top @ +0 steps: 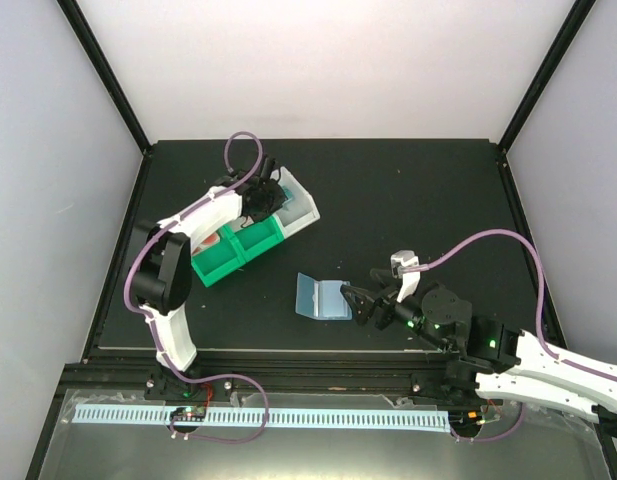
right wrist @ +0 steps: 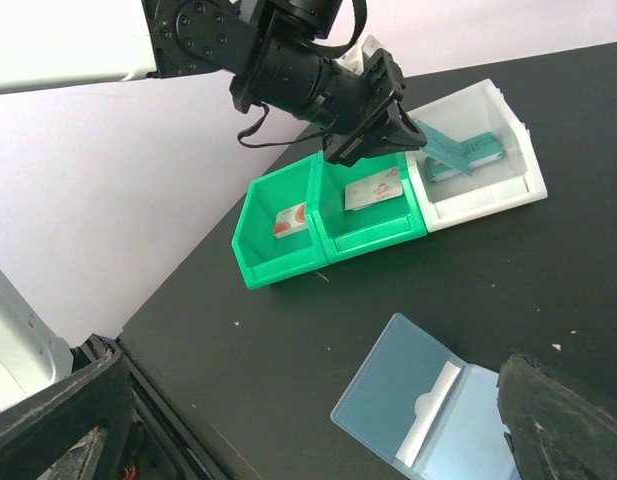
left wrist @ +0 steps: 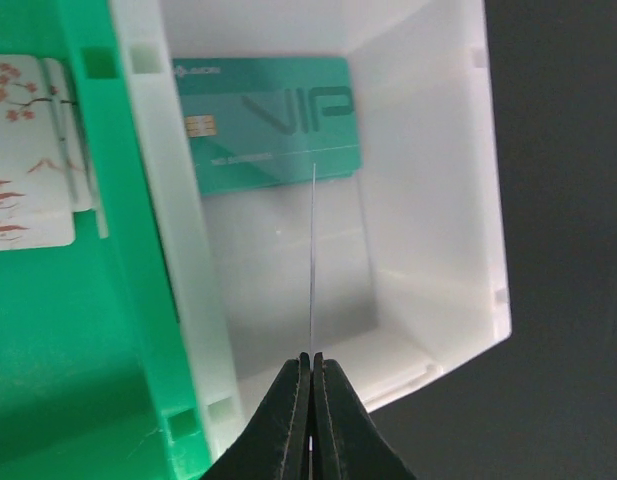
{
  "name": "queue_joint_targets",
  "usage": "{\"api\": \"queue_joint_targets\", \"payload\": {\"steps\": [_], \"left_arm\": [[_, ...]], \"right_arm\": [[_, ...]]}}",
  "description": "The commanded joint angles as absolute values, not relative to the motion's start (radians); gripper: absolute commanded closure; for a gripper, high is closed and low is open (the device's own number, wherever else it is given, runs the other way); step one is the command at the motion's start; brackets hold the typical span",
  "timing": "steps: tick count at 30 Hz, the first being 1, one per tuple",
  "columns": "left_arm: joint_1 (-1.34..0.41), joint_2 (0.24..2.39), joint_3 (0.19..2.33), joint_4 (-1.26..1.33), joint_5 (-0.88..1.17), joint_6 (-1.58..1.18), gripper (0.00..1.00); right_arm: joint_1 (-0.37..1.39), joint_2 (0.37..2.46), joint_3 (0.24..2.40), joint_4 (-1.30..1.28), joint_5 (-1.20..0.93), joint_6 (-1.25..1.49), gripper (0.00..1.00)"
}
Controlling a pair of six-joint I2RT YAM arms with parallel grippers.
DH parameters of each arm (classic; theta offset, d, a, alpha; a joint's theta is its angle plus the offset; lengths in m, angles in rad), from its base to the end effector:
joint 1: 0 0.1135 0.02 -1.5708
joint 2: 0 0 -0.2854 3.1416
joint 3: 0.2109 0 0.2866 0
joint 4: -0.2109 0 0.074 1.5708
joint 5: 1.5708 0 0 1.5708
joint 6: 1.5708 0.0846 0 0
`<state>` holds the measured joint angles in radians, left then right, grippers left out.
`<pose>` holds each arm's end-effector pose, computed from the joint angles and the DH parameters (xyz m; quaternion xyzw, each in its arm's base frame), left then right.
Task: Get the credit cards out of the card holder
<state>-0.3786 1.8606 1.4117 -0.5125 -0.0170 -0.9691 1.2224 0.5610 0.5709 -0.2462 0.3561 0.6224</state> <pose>0.4380 -0.1727 0.1894 -0.2800 0.9119 -0.1809 0.2395 0.0984 0.1845 0.2922 -0.1238 0.7710 0.4014 0.4787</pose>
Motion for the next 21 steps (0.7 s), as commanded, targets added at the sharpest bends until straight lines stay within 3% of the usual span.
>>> {"api": "queue_joint_targets", "payload": {"steps": [1,21], "left_arm": [[-0.354,1.863,1.464,-0.442,0.054,-0.911,0.98],[-0.295,1.997,1.587,-0.440,0.084,-0.871,0.98]], "right_arm": [[1.225,0.540,0.570,-0.228,0.375,0.606,0.00],[1.225,0.516,0.565,-0.237,0.394,0.606,0.00]]}}
